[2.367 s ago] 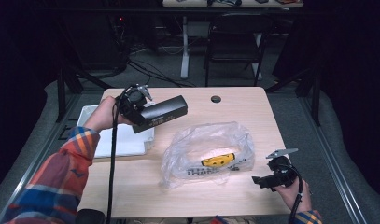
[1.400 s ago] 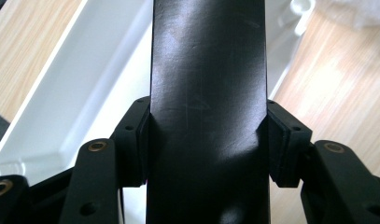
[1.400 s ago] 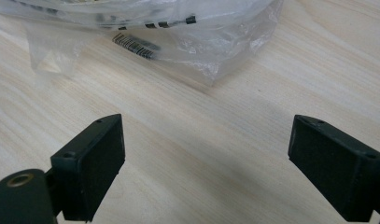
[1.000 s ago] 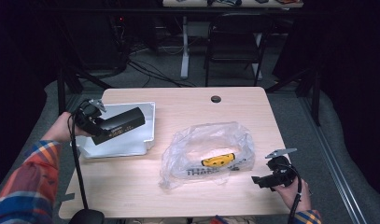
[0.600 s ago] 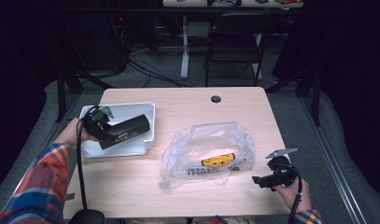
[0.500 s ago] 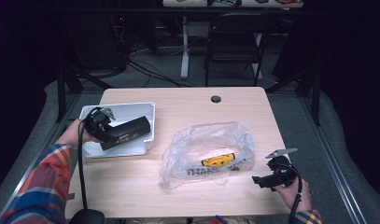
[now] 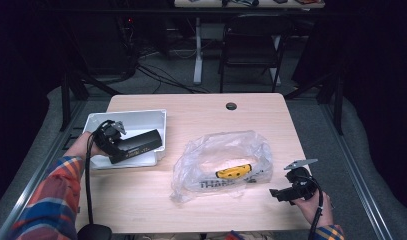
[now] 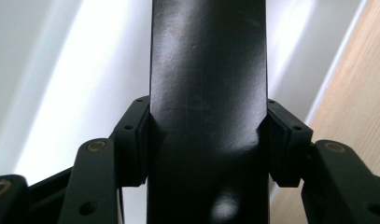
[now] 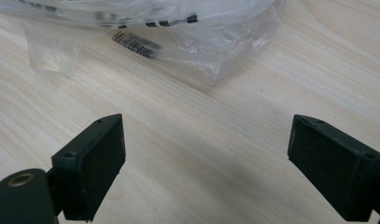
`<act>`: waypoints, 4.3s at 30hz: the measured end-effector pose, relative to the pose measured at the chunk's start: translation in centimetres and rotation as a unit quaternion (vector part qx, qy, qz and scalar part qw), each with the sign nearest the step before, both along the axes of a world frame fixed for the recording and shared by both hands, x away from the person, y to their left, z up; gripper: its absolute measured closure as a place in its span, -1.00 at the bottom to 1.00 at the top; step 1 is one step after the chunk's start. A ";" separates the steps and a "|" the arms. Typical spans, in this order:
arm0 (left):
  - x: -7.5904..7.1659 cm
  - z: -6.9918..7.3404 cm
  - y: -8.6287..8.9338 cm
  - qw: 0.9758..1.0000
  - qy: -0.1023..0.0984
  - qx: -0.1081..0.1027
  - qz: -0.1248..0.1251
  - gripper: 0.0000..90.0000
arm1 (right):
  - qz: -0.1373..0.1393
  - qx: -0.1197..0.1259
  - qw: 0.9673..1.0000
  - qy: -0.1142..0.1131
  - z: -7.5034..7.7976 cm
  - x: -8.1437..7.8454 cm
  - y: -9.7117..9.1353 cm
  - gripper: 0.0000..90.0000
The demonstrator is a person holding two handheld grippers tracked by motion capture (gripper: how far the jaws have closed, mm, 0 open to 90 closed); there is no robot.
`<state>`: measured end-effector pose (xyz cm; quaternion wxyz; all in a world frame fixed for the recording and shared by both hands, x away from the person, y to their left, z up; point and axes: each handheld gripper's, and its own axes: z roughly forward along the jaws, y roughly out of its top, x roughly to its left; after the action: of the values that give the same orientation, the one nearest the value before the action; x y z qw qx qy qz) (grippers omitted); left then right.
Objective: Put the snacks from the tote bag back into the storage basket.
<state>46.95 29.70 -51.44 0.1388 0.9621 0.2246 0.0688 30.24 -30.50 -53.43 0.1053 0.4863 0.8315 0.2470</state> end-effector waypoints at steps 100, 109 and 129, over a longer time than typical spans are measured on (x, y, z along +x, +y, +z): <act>0.5 4.0 -6.4 0.945 -0.077 -0.145 0.283 -0.48 | 0.001 0.000 1.000 -0.003 0.1 0.0 0.0 -0.74; -3.2 7.1 -6.0 0.947 -0.110 -0.154 0.261 -0.60 | 0.000 0.001 1.000 -0.004 0.1 -0.1 0.1 -0.74; -11.0 8.3 -5.8 0.952 -0.136 -0.157 0.225 -0.66 | -0.001 -0.001 1.000 -0.006 0.2 -0.1 0.1 -0.74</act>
<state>35.99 23.90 -43.11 0.2980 0.8345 0.4219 0.1920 30.09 -30.42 -53.18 0.1115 0.4854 0.8306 0.2489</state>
